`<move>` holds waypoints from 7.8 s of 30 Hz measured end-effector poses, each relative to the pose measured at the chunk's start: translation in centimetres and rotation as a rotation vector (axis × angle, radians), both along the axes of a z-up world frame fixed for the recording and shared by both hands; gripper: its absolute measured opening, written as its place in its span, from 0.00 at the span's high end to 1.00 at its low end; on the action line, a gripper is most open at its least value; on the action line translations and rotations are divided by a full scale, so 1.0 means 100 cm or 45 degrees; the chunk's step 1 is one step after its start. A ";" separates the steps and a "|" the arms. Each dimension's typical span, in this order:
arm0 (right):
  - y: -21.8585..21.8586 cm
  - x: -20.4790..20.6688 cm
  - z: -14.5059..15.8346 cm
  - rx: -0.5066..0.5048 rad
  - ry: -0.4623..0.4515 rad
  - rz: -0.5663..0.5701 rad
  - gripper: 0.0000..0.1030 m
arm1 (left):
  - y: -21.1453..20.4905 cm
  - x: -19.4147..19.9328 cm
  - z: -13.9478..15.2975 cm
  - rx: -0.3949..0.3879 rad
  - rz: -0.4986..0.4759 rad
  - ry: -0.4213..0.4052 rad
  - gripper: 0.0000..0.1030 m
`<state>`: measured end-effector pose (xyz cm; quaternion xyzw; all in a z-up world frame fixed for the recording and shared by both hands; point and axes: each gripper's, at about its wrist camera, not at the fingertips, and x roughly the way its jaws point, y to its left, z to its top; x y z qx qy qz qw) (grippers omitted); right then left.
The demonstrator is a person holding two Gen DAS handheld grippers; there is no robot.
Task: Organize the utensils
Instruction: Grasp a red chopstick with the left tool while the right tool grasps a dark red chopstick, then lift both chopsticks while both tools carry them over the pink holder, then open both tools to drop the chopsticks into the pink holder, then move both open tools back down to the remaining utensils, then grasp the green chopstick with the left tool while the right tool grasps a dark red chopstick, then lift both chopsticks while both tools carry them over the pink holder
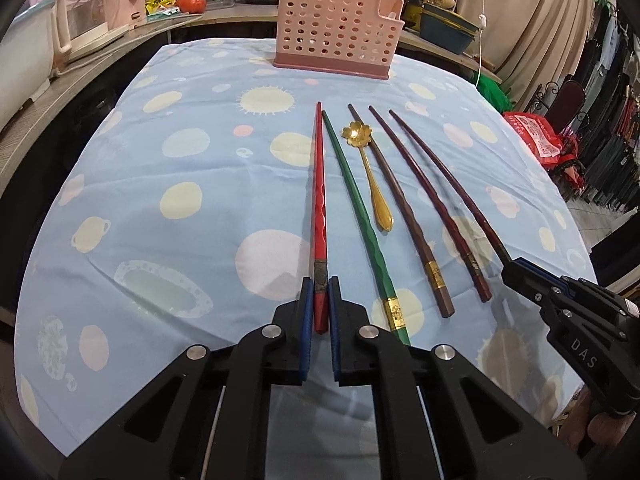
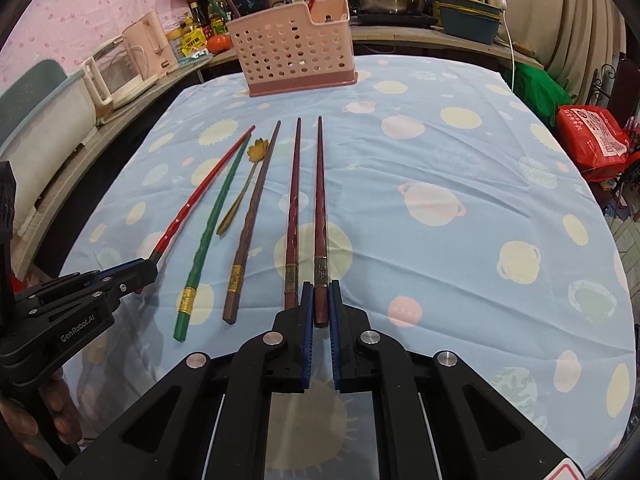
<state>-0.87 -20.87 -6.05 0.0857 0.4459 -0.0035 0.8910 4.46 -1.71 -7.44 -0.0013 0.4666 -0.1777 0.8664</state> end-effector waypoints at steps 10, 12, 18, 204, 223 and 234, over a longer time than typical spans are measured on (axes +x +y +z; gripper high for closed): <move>-0.010 -0.017 0.044 0.045 -0.123 -0.021 0.93 | 0.016 -0.012 0.042 -0.056 0.018 -0.071 0.93; -0.012 -0.019 0.054 0.055 -0.151 -0.027 0.93 | 0.020 -0.014 0.054 -0.069 0.026 -0.095 0.93; -0.020 -0.023 0.093 0.083 -0.257 -0.046 0.93 | 0.029 -0.016 0.087 -0.111 0.044 -0.169 0.93; -0.024 -0.035 0.094 0.122 -0.296 -0.060 0.93 | 0.010 -0.036 0.088 -0.070 0.005 -0.203 0.93; -0.027 -0.003 0.182 0.126 -0.550 -0.004 0.93 | 0.002 -0.002 0.171 -0.154 -0.008 -0.396 0.93; -0.035 0.037 0.214 0.122 -0.640 -0.013 0.93 | -0.004 0.043 0.217 -0.157 0.010 -0.522 0.93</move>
